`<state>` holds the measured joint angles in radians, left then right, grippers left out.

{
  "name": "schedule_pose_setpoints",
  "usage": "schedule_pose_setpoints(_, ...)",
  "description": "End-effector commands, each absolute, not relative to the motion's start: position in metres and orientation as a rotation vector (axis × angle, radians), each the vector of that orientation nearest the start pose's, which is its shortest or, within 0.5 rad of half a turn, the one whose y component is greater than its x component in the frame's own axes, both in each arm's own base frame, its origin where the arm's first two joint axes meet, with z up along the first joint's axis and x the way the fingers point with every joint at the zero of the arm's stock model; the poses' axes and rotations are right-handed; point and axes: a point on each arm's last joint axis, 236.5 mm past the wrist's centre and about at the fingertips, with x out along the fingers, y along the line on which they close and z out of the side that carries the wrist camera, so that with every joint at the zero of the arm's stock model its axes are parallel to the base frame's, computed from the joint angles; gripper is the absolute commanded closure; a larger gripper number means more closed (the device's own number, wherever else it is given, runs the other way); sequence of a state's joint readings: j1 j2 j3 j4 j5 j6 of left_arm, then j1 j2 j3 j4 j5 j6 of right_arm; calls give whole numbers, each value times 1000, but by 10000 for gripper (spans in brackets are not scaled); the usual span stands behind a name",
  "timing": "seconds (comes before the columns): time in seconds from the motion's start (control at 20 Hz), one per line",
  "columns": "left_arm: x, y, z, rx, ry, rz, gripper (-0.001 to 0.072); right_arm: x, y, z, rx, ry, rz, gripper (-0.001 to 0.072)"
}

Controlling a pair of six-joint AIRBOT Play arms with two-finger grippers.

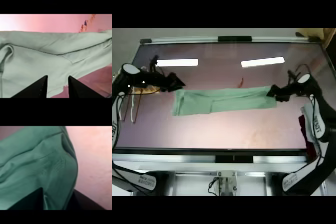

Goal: Fold the shirts.

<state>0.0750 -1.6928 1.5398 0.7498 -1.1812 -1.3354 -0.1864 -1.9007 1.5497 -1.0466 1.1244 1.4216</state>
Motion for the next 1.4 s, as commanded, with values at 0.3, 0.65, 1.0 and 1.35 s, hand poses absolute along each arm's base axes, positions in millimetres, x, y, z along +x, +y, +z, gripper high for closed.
schedule_pose_setpoints(0.3,449,-294,19,-556,1212,-714,675,491,45,29,373,1138,350,641)
schedule_pose_setpoints(0.65,423,-441,-23,-825,1216,-739,676,404,66,148,307,1106,438,641)
schedule_pose_setpoints(1.0,395,-486,-36,-911,1284,-769,677,366,82,220,306,953,464,641)
schedule_pose_setpoints(1.35,442,-393,35,-669,1122,-824,679,399,160,207,249,895,589,641)
